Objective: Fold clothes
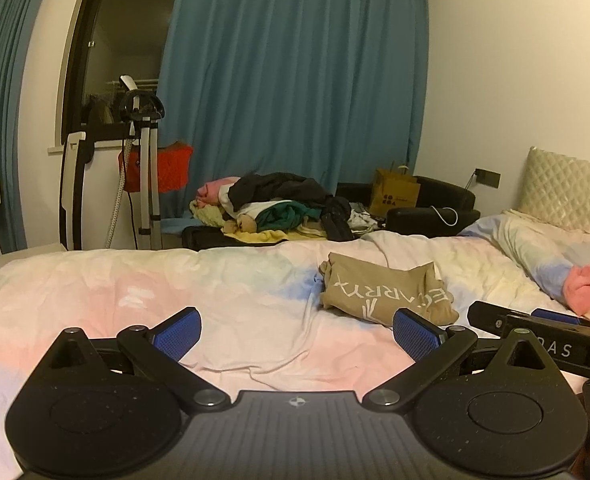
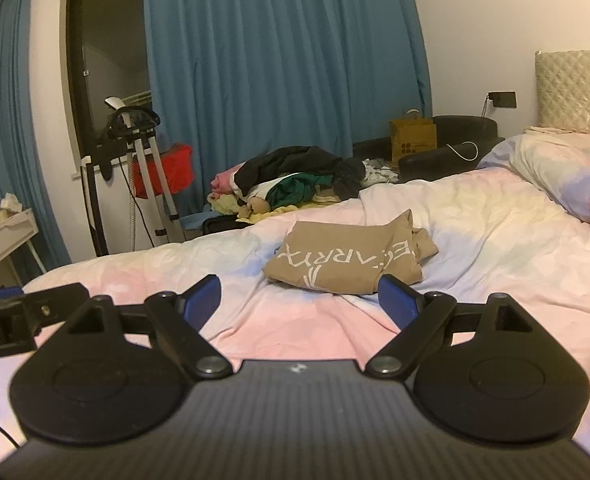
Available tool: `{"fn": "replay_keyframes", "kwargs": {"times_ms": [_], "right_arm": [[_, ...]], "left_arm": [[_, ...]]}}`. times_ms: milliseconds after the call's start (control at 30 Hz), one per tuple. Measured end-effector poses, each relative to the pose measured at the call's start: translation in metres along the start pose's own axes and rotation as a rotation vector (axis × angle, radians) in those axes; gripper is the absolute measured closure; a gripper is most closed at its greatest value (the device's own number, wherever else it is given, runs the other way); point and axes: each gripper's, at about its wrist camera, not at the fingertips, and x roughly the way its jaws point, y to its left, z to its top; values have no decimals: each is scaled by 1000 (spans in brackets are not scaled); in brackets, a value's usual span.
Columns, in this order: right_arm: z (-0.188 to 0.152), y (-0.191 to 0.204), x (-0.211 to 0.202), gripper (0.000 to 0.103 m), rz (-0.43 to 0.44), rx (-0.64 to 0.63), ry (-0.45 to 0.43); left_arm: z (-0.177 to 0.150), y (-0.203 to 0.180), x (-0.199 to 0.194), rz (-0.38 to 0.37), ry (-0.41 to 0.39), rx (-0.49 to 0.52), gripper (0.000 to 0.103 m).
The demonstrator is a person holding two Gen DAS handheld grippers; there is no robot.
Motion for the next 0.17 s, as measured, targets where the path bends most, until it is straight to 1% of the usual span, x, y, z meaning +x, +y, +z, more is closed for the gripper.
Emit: {"fn": "replay_keyframes", "kwargs": {"times_ms": [167], "right_arm": [[0, 0, 0, 16, -2, 1, 4]], "left_arm": [[0, -2, -2, -10, 0, 4, 0]]}}
